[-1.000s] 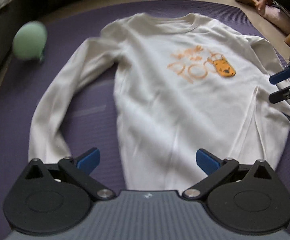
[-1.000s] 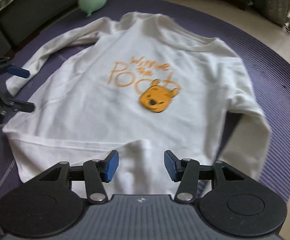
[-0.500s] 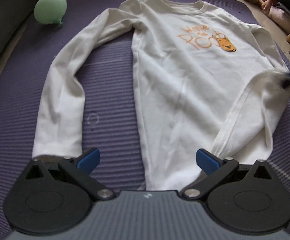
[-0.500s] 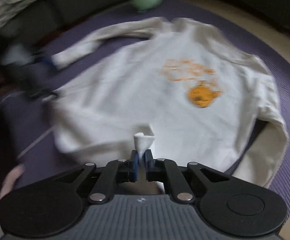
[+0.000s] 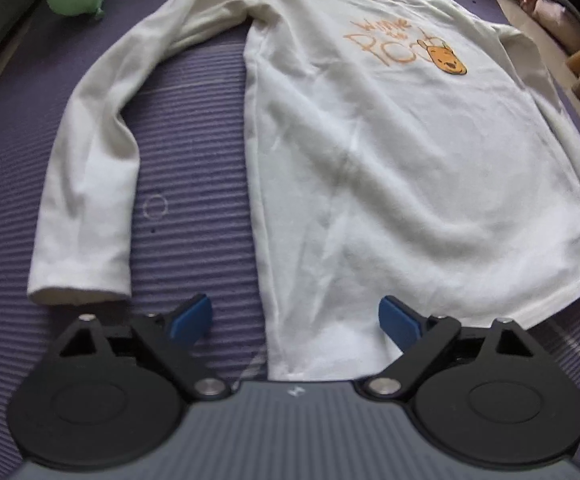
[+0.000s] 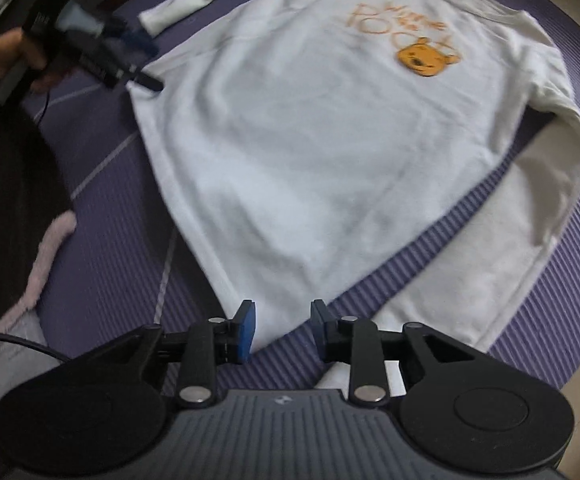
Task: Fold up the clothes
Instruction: 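Pinch the hem with the right gripper and pull it to straighten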
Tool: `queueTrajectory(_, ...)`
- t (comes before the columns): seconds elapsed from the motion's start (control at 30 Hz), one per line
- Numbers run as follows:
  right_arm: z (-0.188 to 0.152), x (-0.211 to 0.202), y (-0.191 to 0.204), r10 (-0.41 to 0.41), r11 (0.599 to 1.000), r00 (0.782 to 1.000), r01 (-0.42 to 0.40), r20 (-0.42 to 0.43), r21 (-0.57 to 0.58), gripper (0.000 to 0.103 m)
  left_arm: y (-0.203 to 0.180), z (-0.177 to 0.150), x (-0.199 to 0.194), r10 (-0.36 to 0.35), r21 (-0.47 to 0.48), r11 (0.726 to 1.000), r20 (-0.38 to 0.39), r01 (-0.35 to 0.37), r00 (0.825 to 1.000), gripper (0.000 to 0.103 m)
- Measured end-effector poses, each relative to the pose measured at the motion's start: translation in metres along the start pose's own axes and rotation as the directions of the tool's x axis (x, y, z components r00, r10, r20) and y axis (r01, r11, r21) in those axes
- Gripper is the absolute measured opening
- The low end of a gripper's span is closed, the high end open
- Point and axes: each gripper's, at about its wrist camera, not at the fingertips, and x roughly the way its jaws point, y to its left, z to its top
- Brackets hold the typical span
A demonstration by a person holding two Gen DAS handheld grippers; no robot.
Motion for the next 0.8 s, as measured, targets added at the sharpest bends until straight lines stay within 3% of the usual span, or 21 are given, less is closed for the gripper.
queueTrajectory(0.07,-0.003,0.003,-0.004,0.012,0.999,1.0,-0.012,0.004,0.05,0.034,-0.002,0.0,0.0,0.024,0.008,1.0,0.006,-0.024,1.0,0.083)
queueTrajectory(0.1,-0.005,0.007,-0.005,0.014,0.997,1.0,-0.014,0.001,0.073,0.034,-0.002,-0.001,-0.001,0.036,0.014,0.999,0.013,-0.036,0.999,0.074)
queueTrajectory(0.13,-0.007,0.012,-0.005,0.014,0.996,1.0,-0.013,-0.006,0.09,0.034,-0.002,-0.001,-0.003,0.039,0.016,0.999,0.023,-0.039,0.999,0.058)
queueTrajectory(0.17,-0.008,0.017,-0.003,0.013,0.995,1.0,-0.012,-0.012,0.095,0.034,-0.001,-0.001,-0.005,0.036,0.012,0.999,0.031,-0.036,0.999,0.049)
queueTrajectory(0.2,-0.01,0.022,-0.001,0.008,0.996,1.0,-0.006,-0.019,0.094,0.034,0.0,-0.001,-0.007,0.031,0.003,1.0,0.036,-0.031,0.999,0.027)
queueTrajectory(0.23,-0.011,0.027,0.003,-0.004,0.996,1.0,0.006,-0.028,0.084,0.034,0.001,-0.001,-0.009,0.018,-0.015,1.0,0.035,-0.018,0.999,0.017)
queueTrajectory(0.3,-0.011,0.035,0.011,-0.031,0.997,0.999,0.033,-0.038,0.068,0.034,0.002,-0.002,-0.009,0.018,-0.042,0.999,0.035,-0.017,0.999,0.008)
queueTrajectory(0.37,-0.011,0.041,0.02,-0.059,0.997,0.997,0.062,-0.044,0.055,0.033,-0.002,-0.004,-0.013,0.043,-0.053,0.998,0.044,-0.041,0.998,0.006)
queueTrajectory(0.43,-0.011,0.044,0.029,-0.081,0.996,0.996,0.083,-0.047,0.028,0.02,-0.004,-0.005,-0.018,0.045,-0.059,0.997,0.046,-0.042,0.998,0.006)
queueTrajectory(0.47,-0.011,0.044,0.03,-0.073,0.997,0.996,0.075,-0.055,0.028,0.007,-0.004,-0.005,-0.018,0.056,-0.056,0.997,0.038,-0.054,0.998,0.006)
queueTrajectory(0.5,-0.011,0.043,0.029,-0.066,0.997,0.996,0.068,-0.068,0.035,0.005,-0.004,-0.006,-0.018,0.068,-0.052,0.996,0.03,-0.066,0.997,0.006)
queueTrajectory(0.77,-0.014,0.038,0.028,-0.002,1.0,0.981,0.005,-0.195,0.019,0.004,-0.016,-0.01,-0.016,0.038,0.011,0.999,-0.038,-0.038,0.999,0.007)
queueTrajectory(0.8,-0.015,0.041,0.029,-0.014,1.0,0.977,0.018,-0.211,0.017,0.011,-0.017,-0.01,-0.016,0.042,0.028,0.999,-0.037,-0.041,0.998,0.016)
